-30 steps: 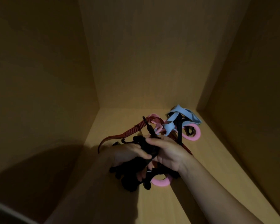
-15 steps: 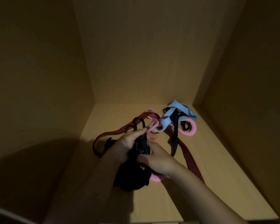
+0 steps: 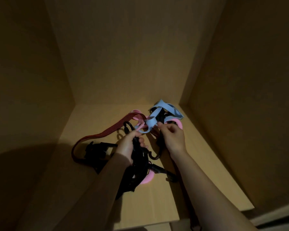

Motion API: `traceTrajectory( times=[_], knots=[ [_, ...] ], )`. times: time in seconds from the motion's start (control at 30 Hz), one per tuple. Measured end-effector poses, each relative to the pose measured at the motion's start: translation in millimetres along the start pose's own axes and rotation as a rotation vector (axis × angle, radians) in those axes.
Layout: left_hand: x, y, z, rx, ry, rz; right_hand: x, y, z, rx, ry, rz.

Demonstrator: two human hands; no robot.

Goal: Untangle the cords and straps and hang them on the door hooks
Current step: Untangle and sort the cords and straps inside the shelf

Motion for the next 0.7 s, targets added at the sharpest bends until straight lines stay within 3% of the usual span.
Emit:
traceTrajectory(
  times=[0.17,0.4,0.57,0.7],
  knots=[
    [18.7,-7.9,3.6,-0.099,-0.102,0.111,-13.7,-17.9,14.4,-0.085,0.065,0.006],
    [9.7,0.2,2.8,-0.095,-0.176,0.076,-21.8,-26.9,24.8,-0.253,0.067,-0.1],
    [3.2,3.8,12.9,-0.121,-0.176,0.048,-16.9,-34.0,-9.4,-0.132,0.042,-0.025],
    [-20.7,10.6,47.1,-0.22,-0.221,-0.019,-16.0,-29.4,-86.5,0.058,-0.056,-0.101]
  ],
)
Point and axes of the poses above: each hand's wrist, its own y-axis away from the middle knuckle, its own x-axis out of the back of the hand, z = x × y, the point moved 9 cm from there along -y, towards the middle knuckle, and after that the axes turned 3 degrees about y, right-handed, at the moved point
